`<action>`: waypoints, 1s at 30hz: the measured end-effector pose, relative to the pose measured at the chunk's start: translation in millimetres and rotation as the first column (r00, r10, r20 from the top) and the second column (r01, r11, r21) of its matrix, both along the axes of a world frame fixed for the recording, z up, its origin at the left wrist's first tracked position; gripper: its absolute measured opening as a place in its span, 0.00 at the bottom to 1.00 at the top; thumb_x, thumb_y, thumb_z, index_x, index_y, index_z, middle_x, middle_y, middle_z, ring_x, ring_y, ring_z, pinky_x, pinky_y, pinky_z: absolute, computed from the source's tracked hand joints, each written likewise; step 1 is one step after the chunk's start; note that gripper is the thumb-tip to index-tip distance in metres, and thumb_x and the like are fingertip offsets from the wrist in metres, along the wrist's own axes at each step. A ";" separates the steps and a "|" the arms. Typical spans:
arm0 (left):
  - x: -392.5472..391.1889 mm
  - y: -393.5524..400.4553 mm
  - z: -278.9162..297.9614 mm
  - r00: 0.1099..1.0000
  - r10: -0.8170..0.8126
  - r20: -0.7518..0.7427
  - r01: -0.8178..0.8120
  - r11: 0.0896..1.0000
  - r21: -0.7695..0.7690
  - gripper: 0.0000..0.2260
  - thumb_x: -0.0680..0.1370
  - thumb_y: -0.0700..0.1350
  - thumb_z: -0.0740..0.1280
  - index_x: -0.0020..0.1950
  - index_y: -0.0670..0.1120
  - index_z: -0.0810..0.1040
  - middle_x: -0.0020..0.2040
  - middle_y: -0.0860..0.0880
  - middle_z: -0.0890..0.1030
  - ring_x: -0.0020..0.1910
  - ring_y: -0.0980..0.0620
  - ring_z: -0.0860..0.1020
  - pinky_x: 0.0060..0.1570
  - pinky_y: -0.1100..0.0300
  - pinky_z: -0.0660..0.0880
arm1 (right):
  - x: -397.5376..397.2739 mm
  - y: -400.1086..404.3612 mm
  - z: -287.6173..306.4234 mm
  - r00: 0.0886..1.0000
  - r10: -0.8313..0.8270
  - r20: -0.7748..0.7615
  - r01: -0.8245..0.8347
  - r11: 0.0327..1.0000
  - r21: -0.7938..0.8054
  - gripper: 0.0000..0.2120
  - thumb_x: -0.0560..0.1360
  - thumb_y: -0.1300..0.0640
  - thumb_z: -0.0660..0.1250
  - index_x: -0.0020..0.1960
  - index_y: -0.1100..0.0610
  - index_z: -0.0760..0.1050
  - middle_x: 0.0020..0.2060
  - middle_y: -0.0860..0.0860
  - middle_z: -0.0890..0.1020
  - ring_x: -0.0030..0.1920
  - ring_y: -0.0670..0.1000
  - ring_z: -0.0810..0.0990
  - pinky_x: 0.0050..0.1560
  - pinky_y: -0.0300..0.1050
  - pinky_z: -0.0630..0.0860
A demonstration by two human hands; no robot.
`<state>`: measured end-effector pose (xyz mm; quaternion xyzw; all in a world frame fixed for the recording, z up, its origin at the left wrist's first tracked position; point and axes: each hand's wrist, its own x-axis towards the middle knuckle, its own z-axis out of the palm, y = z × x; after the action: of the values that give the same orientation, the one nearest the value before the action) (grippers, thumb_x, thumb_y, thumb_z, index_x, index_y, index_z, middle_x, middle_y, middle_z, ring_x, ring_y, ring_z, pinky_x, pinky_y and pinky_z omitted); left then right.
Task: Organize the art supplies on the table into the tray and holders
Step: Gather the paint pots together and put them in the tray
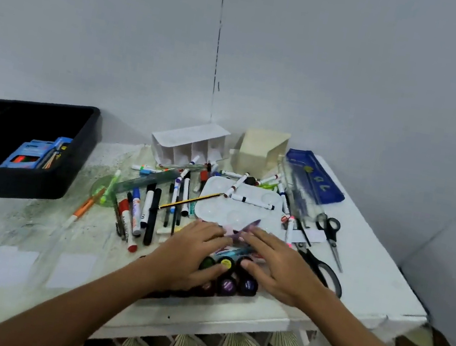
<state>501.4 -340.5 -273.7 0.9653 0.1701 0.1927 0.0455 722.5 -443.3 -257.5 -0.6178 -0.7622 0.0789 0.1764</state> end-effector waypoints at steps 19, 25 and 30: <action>141.5 74.2 -15.5 0.974 0.159 -0.161 -0.169 0.985 -0.045 0.28 0.76 0.62 0.54 0.68 0.46 0.74 0.67 0.42 0.74 0.67 0.41 0.71 0.65 0.43 0.66 | 112.1 73.3 -23.3 0.807 -0.567 -0.169 0.573 0.820 -0.015 0.27 0.77 0.40 0.62 0.70 0.54 0.69 0.73 0.57 0.65 0.70 0.59 0.64 0.65 0.51 0.66; 140.7 74.4 -12.9 0.969 0.161 -0.187 -0.169 0.985 -0.026 0.29 0.77 0.63 0.51 0.70 0.47 0.72 0.69 0.43 0.72 0.68 0.42 0.69 0.67 0.44 0.63 | 124.3 62.3 -26.6 0.793 -0.513 -0.329 0.562 0.824 0.071 0.22 0.76 0.47 0.67 0.66 0.58 0.75 0.70 0.59 0.69 0.71 0.58 0.64 0.65 0.51 0.67; 141.8 71.3 -12.1 0.970 0.154 -0.191 -0.158 0.987 -0.009 0.28 0.78 0.62 0.52 0.69 0.45 0.73 0.68 0.41 0.74 0.67 0.40 0.71 0.65 0.43 0.66 | 131.4 36.6 -31.6 0.834 -0.427 -0.350 0.515 0.830 0.213 0.19 0.73 0.51 0.73 0.59 0.63 0.79 0.64 0.60 0.75 0.65 0.60 0.72 0.60 0.46 0.68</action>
<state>643.2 -269.2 -285.8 0.9623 0.2514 0.1009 0.0256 853.9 -406.7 -289.0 -0.7358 -0.5531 0.0054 0.3906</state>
